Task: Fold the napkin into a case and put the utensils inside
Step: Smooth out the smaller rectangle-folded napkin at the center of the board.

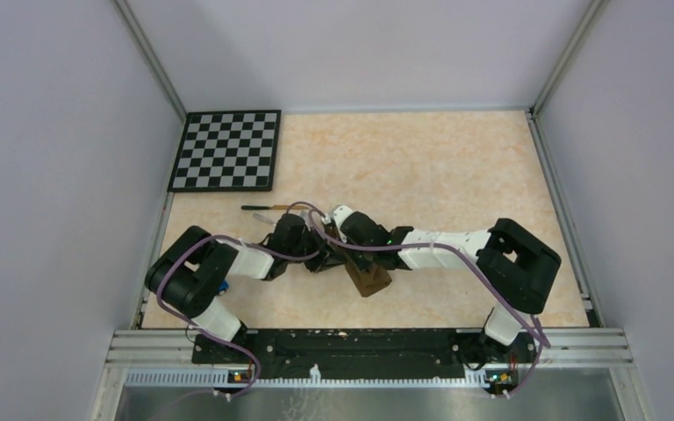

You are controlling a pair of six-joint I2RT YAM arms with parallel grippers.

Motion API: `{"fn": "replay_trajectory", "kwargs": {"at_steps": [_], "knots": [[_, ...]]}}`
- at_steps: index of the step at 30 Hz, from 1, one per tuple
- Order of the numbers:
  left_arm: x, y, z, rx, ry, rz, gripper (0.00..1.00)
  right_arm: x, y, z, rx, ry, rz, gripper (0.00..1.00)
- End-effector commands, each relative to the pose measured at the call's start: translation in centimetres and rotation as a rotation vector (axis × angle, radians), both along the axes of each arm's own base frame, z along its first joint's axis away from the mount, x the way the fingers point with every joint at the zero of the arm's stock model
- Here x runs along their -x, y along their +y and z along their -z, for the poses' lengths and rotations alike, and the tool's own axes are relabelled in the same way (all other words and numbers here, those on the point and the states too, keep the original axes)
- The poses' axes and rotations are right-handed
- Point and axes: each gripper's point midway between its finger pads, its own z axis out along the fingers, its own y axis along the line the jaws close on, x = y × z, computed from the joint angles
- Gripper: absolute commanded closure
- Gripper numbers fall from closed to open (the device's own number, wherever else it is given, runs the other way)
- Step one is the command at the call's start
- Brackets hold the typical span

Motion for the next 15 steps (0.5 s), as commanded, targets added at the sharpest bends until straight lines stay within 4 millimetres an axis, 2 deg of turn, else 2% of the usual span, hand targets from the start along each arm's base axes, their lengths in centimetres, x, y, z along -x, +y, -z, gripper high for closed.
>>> {"fn": "replay_trajectory", "kwargs": {"at_steps": [1, 3, 6, 10, 15], "knots": [[1.0, 0.8, 1.7, -0.05, 0.033, -0.021, 0.91, 0.3, 2.7, -5.0, -0.137, -0.004, -0.004, 1.0], [1.1, 0.8, 1.7, -0.053, 0.031, -0.031, 0.93, 0.9, 3.2, -6.1, -0.185, 0.027, -0.002, 1.0], [1.1, 1.0, 1.8, -0.053, 0.025, -0.049, 0.96, 1.7, 3.9, -5.9, -0.248, 0.085, 0.01, 1.0], [1.2, 1.0, 1.6, -0.047, 0.023, -0.063, 1.0, 2.4, 4.2, -3.6, -0.278, 0.163, 0.039, 1.0], [1.3, 1.4, 1.5, -0.063, 0.012, -0.077, 1.0, 1.8, 3.0, -0.7, -0.255, 0.171, 0.082, 1.0]]}}
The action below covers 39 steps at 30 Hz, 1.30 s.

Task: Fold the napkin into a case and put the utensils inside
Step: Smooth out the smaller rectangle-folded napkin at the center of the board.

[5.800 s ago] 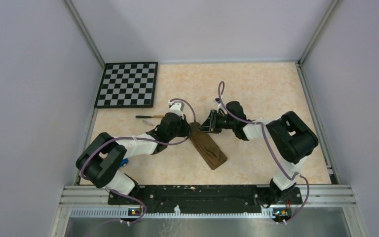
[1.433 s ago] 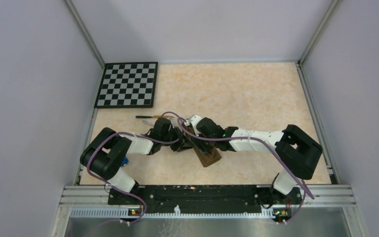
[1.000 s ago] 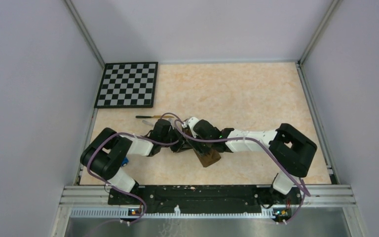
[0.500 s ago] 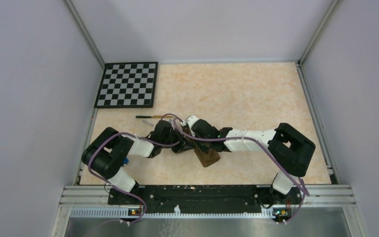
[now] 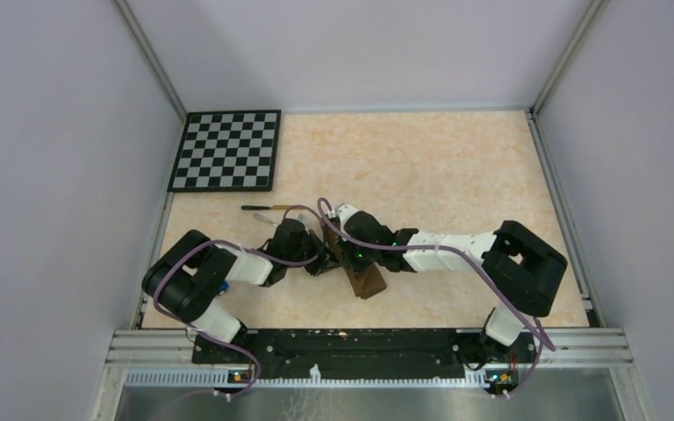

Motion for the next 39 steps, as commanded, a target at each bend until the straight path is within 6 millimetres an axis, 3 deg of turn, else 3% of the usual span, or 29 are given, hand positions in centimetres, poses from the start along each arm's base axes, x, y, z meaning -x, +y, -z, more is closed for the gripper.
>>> {"fn": "replay_trajectory", "kwargs": {"at_steps": [1, 5, 10, 15, 18, 20, 24, 29, 32, 36, 39], "knots": [[1.0, 1.6, 1.4, -0.079, 0.021, -0.033, 1.0, -0.5, 0.1, 1.7, -0.042, 0.03, 0.038, 1.0], [0.8, 2.1, 1.1, -0.114, -0.013, -0.029, 0.99, -0.8, -1.4, 3.4, -0.018, 0.041, 0.063, 1.0], [0.1, 3.7, -0.2, -0.211, -0.129, -0.016, 0.87, -0.9, -2.4, 4.6, 0.007, 0.051, 0.071, 1.0], [-2.6, 5.4, -4.9, -0.261, -0.295, -0.041, 0.73, -0.7, -2.3, 4.2, -0.015, 0.048, 0.062, 1.0], [-4.4, 5.6, -7.6, -0.229, -0.37, -0.06, 0.72, -0.8, -2.2, 3.9, -0.02, 0.046, 0.06, 1.0], [-5.5, 5.0, -8.5, -0.198, -0.395, -0.044, 0.78, -0.8, -2.1, 3.6, -0.027, 0.046, 0.061, 1.0], [-6.7, 2.9, -7.2, -0.176, -0.346, 0.041, 0.89, -0.9, -1.9, 2.9, -0.047, 0.042, 0.064, 0.99], [-7.5, 1.8, -3.1, -0.182, -0.272, 0.113, 0.94, -0.8, -1.6, 1.7, -0.063, 0.044, 0.053, 0.94], [-7.3, 2.6, -0.6, -0.242, -0.227, 0.113, 0.97, -0.8, -1.4, -0.4, -0.084, 0.024, 0.037, 0.86], [-7.1, 4.0, 1.0, -0.321, -0.219, 0.108, 0.97, -1.2, -1.5, -3.2, -0.099, -0.024, 0.028, 0.7], [-6.9, 4.5, 1.6, -0.341, -0.199, 0.113, 0.97, -1.8, -1.3, -3.6, -0.085, -0.05, 0.018, 0.63]]}}
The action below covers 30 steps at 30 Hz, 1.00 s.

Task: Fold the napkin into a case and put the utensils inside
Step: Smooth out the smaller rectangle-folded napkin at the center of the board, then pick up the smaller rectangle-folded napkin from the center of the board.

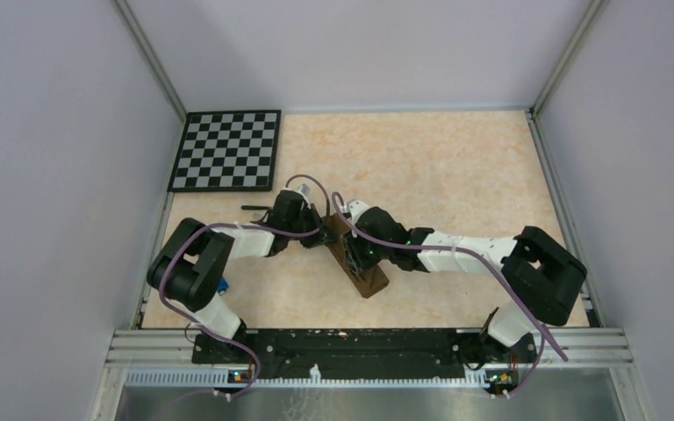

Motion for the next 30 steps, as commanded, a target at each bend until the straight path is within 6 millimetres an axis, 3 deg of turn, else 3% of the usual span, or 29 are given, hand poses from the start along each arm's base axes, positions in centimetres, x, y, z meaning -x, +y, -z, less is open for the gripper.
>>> {"fn": "replay_trajectory", "kwargs": {"at_steps": [1, 10, 16, 22, 27, 30], "knots": [[0.0, 2.0, 2.5, -0.11, 0.018, -0.013, 0.97, -1.9, 0.8, -3.0, -0.016, -0.078, -0.009, 0.62], [-0.3, 2.1, 2.3, -0.115, 0.014, -0.006, 0.97, 1.4, -1.1, 3.3, 0.098, -0.011, -0.022, 0.63], [-0.3, 1.8, 2.2, -0.102, 0.016, 0.009, 0.97, 1.2, -0.7, 1.1, 0.143, -0.114, -0.035, 0.49], [-0.2, 1.9, 2.2, -0.105, 0.014, 0.011, 0.97, -0.7, 1.0, -1.6, 0.22, -0.252, -0.036, 0.44], [-0.2, 1.7, 2.1, -0.099, 0.016, 0.016, 0.97, -2.1, 2.6, -1.0, 0.261, -0.291, -0.031, 0.43], [-0.2, 1.8, 2.2, -0.1, 0.018, 0.02, 0.97, -2.1, 3.4, 0.3, 0.294, -0.301, -0.031, 0.44]]}}
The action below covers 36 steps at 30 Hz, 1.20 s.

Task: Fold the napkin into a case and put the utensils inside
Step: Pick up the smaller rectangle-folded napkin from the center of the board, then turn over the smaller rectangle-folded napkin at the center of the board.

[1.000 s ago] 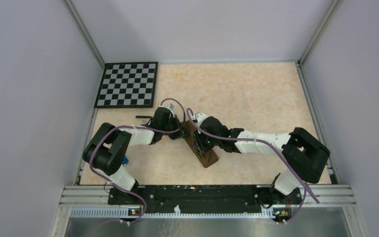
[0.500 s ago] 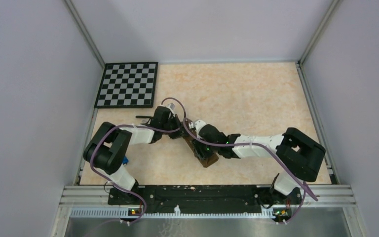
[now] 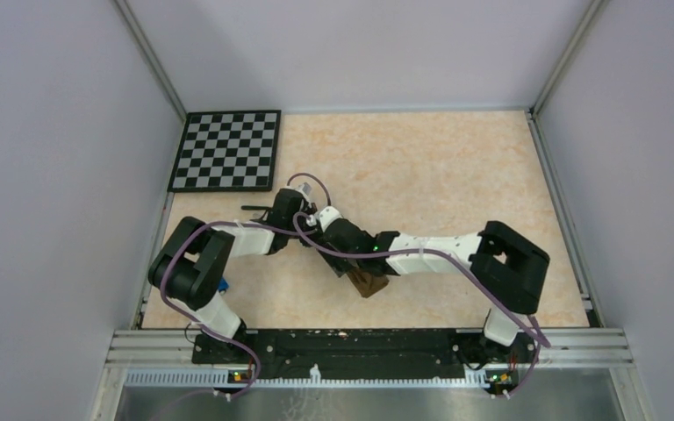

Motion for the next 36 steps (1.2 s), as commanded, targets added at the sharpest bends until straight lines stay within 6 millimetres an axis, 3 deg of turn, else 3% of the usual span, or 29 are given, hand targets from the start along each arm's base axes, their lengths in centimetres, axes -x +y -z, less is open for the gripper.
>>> {"fn": "replay_trajectory", "kwargs": {"at_steps": [1, 7, 10, 12, 13, 16, 19, 23, 27, 31, 36], "knots": [[0.0, 1.7, 2.1, -0.09, 0.031, -0.021, 0.97, -0.6, 0.9, 1.4, 0.077, -0.061, 0.01, 0.44], [-0.1, 2.0, 1.9, -0.096, 0.024, -0.02, 0.96, -0.7, -0.4, 4.0, 0.124, -0.094, 0.134, 0.53], [-0.1, 2.0, 1.5, -0.1, 0.014, -0.012, 0.9, -1.0, -1.5, 4.4, 0.116, -0.118, 0.202, 0.78], [-0.1, 1.9, 0.4, -0.086, -0.016, 0.003, 0.79, -1.1, -1.7, 3.9, 0.09, -0.13, 0.22, 0.98], [-0.2, 1.7, -0.6, -0.068, -0.04, 0.016, 0.73, -1.0, -1.6, 3.4, 0.068, -0.132, 0.22, 1.0], [-0.4, 1.1, -5.2, -0.012, -0.149, 0.053, 0.56, -0.5, -0.5, 1.2, -0.054, -0.098, 0.179, 1.0], [-1.1, 2.0, -10.6, -0.028, -0.286, 0.03, 0.46, 0.2, 1.2, -1.8, -0.257, 0.009, 0.119, 1.0], [-1.7, 5.5, -16.9, -0.13, -0.438, -0.094, 0.41, 2.6, 3.9, -5.1, -0.547, 0.278, 0.01, 1.0], [-0.8, 9.0, -22.0, -0.183, -0.592, -0.232, 0.37, 5.4, 6.5, -8.6, -0.794, 0.503, -0.073, 1.0], [0.3, 10.7, -24.1, -0.21, -0.65, -0.281, 0.36, 5.9, 6.5, -9.6, -1.023, 0.729, -0.067, 1.0], [0.9, 10.6, -23.9, -0.213, -0.633, -0.259, 0.36, 5.0, 4.4, -6.6, -1.16, 0.907, -0.003, 1.0]]}}
